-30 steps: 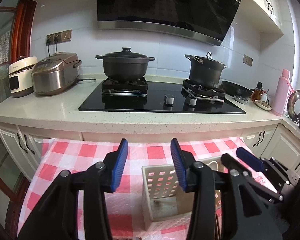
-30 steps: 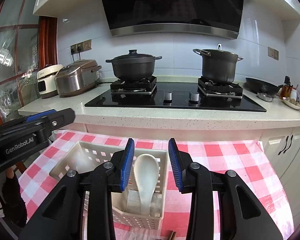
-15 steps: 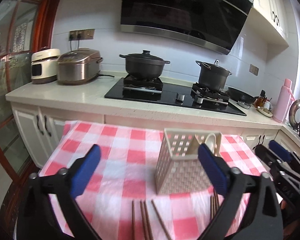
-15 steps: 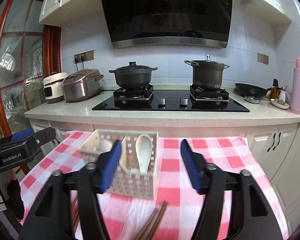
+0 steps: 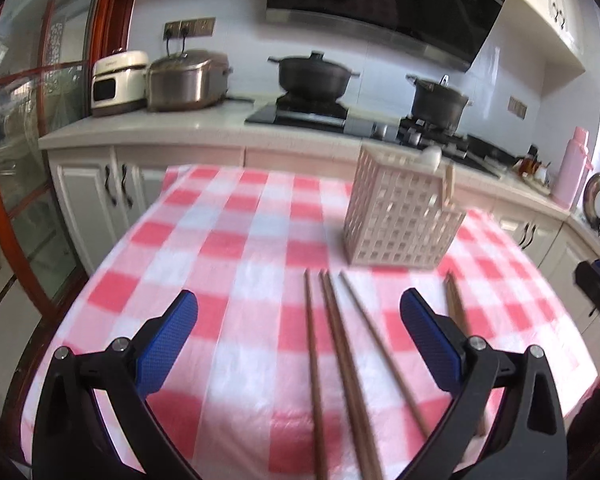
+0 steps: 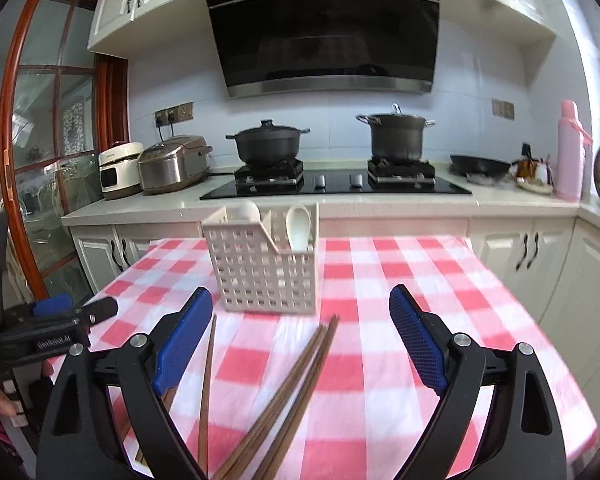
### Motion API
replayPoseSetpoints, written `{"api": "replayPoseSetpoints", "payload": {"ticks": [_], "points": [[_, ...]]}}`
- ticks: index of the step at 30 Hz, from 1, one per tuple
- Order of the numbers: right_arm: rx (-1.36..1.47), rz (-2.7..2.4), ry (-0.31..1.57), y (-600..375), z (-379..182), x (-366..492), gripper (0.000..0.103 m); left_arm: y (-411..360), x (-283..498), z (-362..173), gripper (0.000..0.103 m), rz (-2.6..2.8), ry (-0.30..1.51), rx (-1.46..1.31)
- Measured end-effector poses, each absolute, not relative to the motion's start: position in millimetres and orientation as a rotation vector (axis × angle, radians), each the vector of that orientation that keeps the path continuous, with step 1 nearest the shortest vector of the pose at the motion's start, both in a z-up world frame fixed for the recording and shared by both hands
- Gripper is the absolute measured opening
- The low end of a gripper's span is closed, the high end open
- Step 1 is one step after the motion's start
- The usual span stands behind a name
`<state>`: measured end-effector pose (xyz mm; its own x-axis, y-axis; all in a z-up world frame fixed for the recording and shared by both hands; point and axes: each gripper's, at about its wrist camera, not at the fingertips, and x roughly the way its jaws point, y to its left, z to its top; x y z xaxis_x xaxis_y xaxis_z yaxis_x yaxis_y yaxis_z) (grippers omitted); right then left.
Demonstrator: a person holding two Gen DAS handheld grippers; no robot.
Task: Organize utensils
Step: 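Withdraw the right gripper and move it toward the chopsticks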
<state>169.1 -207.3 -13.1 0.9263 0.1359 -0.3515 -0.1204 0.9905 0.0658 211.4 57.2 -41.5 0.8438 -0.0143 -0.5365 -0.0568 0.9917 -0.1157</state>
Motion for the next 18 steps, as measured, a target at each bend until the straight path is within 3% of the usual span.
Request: {"api": "replayPoseSetpoints", "payload": {"ticks": [7, 18], "points": [[0.095, 0.092, 0.442, -220.8, -43.8, 173.0, 0.084, 48.5, 220.8, -73.7, 0.098, 0.066, 0.642, -0.019], [0.092, 0.108, 0.516, -219.2, -61.2, 198.1, 0.082, 56.6, 291.2, -101.8, 0.094, 0.073, 0.794, -0.081]]}}
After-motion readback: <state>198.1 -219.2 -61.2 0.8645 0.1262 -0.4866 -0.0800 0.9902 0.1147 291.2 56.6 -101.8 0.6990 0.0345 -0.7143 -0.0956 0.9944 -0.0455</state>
